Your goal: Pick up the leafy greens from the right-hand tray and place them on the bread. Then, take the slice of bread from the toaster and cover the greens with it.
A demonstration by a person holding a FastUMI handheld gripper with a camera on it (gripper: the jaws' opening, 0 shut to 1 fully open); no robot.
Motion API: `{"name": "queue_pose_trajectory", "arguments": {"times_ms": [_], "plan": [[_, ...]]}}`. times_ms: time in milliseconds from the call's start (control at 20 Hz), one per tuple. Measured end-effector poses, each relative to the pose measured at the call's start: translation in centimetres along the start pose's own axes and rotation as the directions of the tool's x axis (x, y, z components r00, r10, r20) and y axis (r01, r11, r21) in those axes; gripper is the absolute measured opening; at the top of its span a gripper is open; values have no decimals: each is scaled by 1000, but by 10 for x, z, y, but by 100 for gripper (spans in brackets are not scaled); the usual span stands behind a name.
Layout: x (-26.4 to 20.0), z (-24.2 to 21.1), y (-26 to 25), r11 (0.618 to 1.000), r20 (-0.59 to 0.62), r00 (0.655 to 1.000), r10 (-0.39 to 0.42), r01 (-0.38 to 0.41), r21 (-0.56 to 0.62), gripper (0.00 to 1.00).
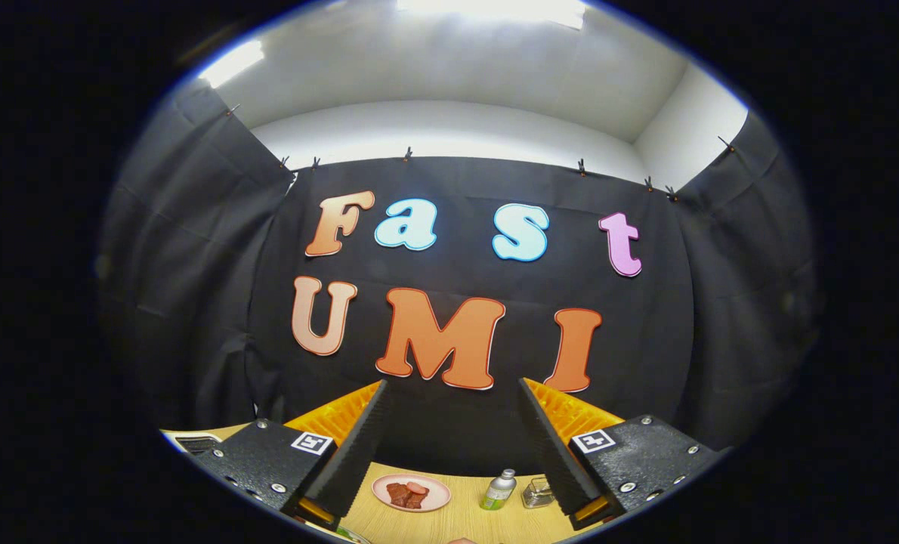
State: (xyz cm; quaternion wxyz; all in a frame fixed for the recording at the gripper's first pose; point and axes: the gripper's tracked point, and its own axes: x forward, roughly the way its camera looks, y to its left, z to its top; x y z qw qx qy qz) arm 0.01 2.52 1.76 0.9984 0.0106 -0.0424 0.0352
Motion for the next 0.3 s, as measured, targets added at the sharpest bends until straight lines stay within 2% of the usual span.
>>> {"name": "queue_pose_trajectory", "arguments": {"times_ms": [300], "plan": [[-5,1,-12,1000,5,1000,-19,19,-2,99]]}}
